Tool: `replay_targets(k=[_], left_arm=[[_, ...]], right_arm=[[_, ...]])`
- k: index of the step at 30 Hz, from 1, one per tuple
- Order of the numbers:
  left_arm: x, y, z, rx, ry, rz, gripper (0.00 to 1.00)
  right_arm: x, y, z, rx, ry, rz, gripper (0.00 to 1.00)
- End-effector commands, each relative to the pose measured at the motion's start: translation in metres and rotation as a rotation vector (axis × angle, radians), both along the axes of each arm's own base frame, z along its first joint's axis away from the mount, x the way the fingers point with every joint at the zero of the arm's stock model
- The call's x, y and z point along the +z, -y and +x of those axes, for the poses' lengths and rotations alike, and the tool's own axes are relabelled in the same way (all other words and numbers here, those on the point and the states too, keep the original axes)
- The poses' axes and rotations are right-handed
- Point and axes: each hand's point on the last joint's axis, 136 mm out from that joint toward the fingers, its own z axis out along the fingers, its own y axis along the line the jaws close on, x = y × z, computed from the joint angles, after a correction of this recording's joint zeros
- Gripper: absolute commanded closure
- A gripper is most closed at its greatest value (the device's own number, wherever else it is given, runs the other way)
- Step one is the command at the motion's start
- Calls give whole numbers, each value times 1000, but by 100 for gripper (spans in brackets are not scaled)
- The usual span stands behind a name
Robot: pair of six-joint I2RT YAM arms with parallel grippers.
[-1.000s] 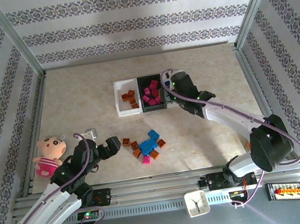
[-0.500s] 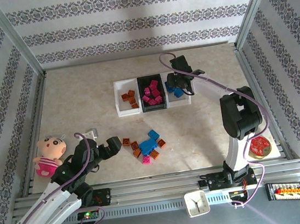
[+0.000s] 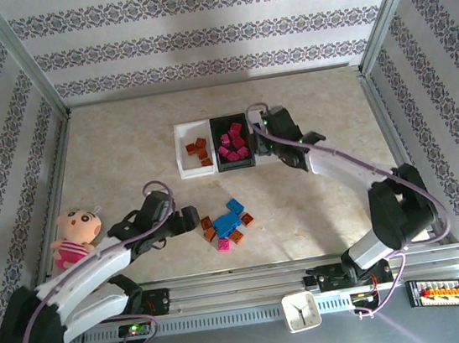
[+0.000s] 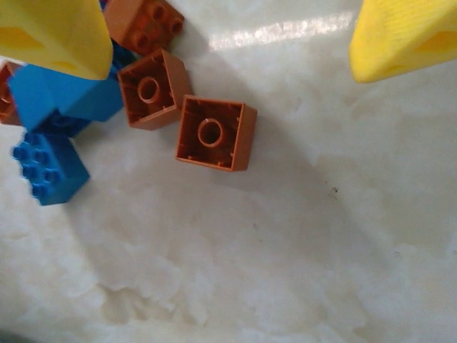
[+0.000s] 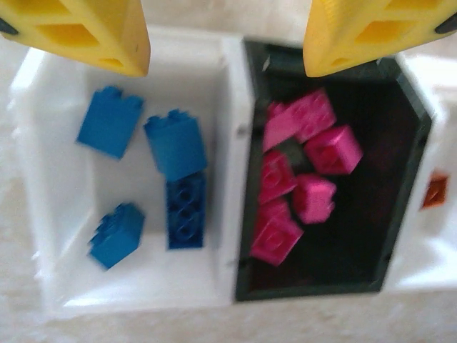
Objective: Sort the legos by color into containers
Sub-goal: Pick up the lego from the middle-left of the table.
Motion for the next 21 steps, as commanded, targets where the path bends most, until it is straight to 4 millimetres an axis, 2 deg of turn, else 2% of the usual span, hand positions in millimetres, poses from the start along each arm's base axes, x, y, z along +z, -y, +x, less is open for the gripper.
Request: replay_targets(k=[1,4,10,15,21], left_arm=[[11,16,30,-56,84,41,20],[-1,22,38,-84,55,93,22],[-25,15,42,-107,17,224,22],[-42,19,41,-136,-18,271,35],[-49,19,28,-132,-33,245,55]], right_arm=[[-7,-4,-19,18,15,28,41],[-11,-1,-35,22,11,47,41],[-12,4,-53,31,16,77,41],[-9,8,-59,28,28,82,41],[-9,12,-64,20,37,84,41]])
